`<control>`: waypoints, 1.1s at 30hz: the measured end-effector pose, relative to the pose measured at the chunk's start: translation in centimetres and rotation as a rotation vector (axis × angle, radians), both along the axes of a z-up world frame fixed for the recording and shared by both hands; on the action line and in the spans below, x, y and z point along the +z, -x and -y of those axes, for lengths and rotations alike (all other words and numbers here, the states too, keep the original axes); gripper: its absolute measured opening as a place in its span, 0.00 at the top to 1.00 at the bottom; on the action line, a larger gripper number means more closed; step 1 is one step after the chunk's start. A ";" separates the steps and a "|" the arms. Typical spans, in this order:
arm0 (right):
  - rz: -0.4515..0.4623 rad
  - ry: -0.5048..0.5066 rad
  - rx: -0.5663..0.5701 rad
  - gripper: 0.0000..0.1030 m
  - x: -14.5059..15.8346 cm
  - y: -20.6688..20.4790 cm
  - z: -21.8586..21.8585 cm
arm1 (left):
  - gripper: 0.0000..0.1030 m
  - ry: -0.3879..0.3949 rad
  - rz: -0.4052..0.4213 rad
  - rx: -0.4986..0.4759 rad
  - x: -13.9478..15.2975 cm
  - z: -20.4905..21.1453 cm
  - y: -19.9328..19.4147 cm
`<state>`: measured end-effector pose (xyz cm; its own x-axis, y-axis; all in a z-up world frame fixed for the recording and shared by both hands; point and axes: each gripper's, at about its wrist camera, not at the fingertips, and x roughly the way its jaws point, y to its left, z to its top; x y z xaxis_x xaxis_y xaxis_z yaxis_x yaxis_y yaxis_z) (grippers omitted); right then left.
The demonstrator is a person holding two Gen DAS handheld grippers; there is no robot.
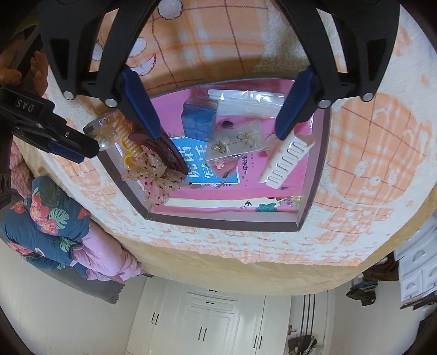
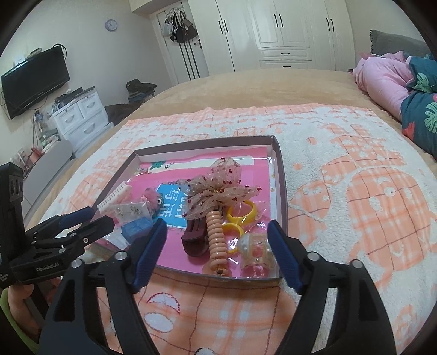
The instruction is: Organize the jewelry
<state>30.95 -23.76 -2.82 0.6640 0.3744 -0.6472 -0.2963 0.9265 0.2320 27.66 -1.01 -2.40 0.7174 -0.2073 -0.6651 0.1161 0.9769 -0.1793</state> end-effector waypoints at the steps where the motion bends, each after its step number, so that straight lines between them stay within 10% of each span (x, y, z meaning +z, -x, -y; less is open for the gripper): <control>1: 0.003 -0.002 -0.003 0.19 0.1 0.1 0.1 | 0.18 0.002 0.003 0.003 0.1 -0.1 0.1; 33: 0.160 0.037 -0.023 0.06 2.6 6.1 -0.2 | 0.11 -0.017 0.141 0.040 3.7 -1.2 5.1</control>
